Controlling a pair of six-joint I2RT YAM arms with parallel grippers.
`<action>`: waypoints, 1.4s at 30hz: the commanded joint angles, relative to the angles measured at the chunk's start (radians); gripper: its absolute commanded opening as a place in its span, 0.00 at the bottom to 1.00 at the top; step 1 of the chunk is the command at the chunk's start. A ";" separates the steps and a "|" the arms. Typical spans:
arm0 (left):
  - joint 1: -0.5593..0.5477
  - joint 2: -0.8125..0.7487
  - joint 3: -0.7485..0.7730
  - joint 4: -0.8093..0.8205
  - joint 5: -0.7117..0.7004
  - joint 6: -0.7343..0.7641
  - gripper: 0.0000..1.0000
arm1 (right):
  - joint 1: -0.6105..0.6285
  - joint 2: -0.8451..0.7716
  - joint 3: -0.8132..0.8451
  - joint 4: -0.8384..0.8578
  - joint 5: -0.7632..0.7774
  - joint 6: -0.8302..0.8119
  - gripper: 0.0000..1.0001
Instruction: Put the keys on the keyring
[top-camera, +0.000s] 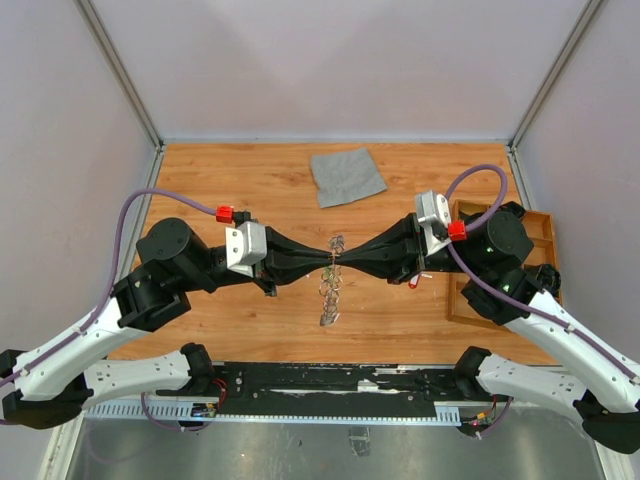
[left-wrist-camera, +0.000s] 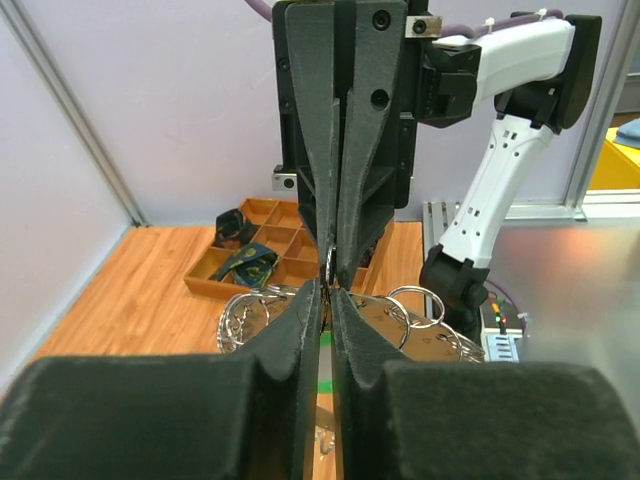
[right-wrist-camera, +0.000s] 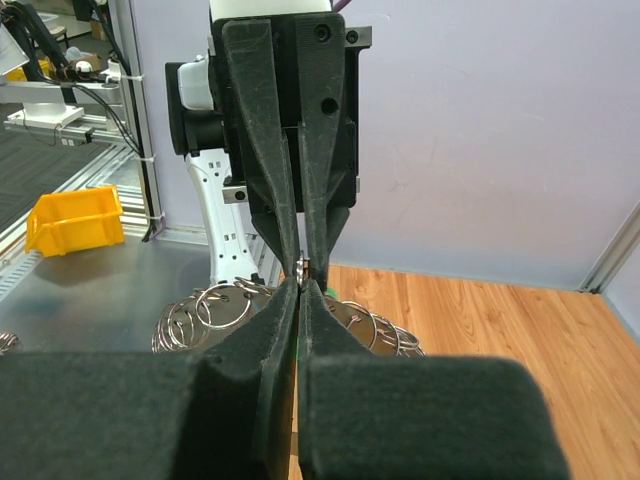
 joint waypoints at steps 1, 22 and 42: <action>0.001 0.006 0.006 0.033 0.009 -0.002 0.03 | 0.013 -0.016 0.032 0.053 -0.019 0.006 0.01; 0.001 0.095 0.156 -0.296 -0.092 0.080 0.01 | 0.012 0.008 0.285 -0.689 0.149 -0.299 0.29; 0.001 0.170 0.209 -0.413 -0.122 0.134 0.01 | 0.012 0.163 0.385 -0.887 0.129 -0.339 0.33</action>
